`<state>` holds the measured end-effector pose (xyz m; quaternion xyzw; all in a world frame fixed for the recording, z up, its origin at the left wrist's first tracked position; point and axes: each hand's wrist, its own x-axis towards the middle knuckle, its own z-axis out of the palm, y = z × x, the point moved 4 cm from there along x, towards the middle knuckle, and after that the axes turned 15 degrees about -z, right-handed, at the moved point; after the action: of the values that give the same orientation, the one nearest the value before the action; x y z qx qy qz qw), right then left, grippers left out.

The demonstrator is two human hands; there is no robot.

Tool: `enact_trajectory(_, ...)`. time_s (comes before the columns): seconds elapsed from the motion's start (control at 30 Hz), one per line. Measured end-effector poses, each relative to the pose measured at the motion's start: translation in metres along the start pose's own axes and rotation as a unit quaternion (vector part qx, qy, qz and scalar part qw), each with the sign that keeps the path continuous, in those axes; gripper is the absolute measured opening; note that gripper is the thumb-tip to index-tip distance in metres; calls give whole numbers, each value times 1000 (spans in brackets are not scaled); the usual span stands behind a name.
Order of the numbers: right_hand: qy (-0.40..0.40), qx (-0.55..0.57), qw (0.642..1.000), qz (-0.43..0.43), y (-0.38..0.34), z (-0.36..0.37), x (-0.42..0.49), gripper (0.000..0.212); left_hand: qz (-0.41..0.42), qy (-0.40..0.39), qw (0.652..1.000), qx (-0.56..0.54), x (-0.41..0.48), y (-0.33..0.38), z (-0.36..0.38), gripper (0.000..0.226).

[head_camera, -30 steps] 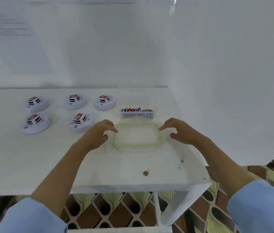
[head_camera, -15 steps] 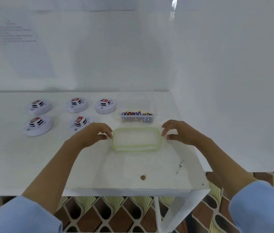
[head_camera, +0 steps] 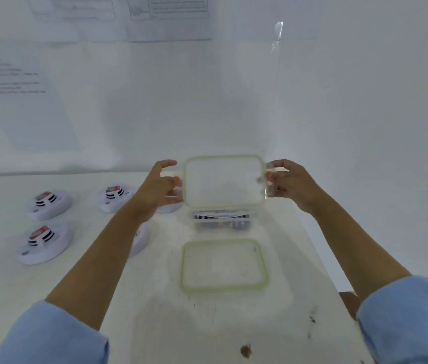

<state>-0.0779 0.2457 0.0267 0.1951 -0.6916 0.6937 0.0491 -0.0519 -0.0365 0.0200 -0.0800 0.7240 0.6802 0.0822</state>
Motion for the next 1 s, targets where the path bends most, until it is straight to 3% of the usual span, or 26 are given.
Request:
enact_trajectory(0.17,58,-14,998,15,13,-5,48,24,27,-42,997,54,47,19,1,31)
enact_trajectory(0.33,43,-32,998,42,30,-9,81,31,-3,-35,997,69,88,22,1,36)
enact_trajectory(0.57,41,-80,989,121,64,-7,108,36,-69,36,987,143,128,7,4,37)
enact_trajectory(0.73,50,-67,981,177,78,-3,115,34,-117,17,987,111,136,0,4,41)
enact_trajectory(1.0,83,-61,980,169,86,1,129,33,-129,49,990,40,153,-2,-1,46)
